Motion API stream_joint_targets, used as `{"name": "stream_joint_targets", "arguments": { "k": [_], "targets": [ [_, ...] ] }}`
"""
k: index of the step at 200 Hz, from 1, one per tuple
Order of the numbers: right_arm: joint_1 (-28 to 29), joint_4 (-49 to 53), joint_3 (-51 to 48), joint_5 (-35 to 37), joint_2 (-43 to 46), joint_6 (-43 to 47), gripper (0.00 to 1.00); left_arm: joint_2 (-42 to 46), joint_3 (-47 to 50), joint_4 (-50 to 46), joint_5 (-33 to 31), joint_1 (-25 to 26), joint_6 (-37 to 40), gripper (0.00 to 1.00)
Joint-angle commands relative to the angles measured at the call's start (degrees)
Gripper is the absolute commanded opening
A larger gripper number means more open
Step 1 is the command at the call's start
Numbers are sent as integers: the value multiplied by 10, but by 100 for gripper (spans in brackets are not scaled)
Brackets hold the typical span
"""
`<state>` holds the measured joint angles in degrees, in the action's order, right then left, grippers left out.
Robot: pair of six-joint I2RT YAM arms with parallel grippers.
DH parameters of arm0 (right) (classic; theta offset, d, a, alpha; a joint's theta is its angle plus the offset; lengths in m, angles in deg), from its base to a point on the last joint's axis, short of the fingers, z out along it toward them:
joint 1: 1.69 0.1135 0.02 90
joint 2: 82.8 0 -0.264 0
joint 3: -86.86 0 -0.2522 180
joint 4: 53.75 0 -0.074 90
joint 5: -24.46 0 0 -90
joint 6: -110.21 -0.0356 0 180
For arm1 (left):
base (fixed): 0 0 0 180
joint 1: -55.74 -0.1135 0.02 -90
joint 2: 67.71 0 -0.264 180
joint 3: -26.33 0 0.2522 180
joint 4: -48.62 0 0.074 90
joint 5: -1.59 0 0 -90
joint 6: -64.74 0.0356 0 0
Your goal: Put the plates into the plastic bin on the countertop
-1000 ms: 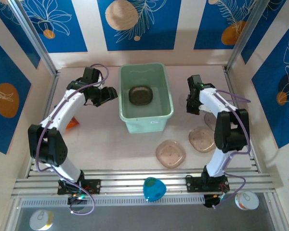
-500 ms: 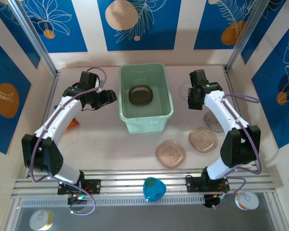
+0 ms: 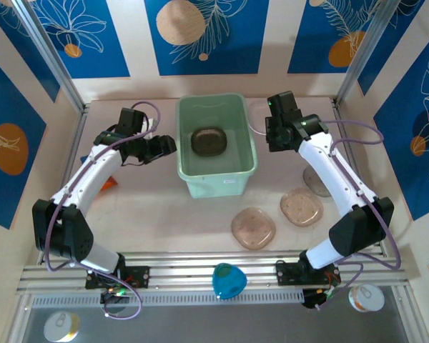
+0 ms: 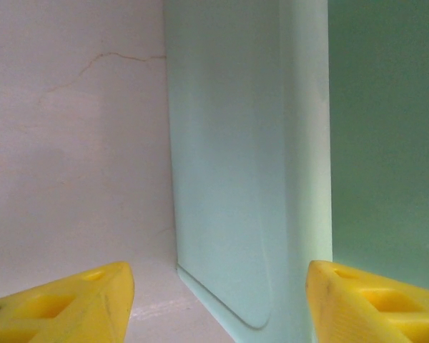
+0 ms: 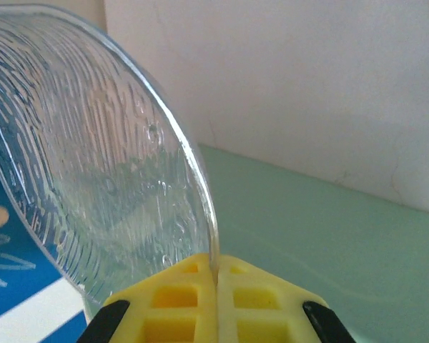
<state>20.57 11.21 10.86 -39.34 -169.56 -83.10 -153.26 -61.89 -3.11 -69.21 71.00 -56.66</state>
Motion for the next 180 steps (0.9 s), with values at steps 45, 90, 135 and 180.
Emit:
{"name": "stream_joint_targets", "arguments": {
  "k": [45,90,135,180],
  "targets": [
    [65,26,150,32,-105,43,0,-8,30,40,56,20,-18,64],
    [101,37,217,3,-190,33,0,-8,44,64,70,32,-33,64],
    [114,48,251,-23,-256,26,0,1,-1,11,11,25,16,64],
    [119,70,283,-41,-316,9,0,14,-17,2,-11,-1,28,65]
  ]
}}
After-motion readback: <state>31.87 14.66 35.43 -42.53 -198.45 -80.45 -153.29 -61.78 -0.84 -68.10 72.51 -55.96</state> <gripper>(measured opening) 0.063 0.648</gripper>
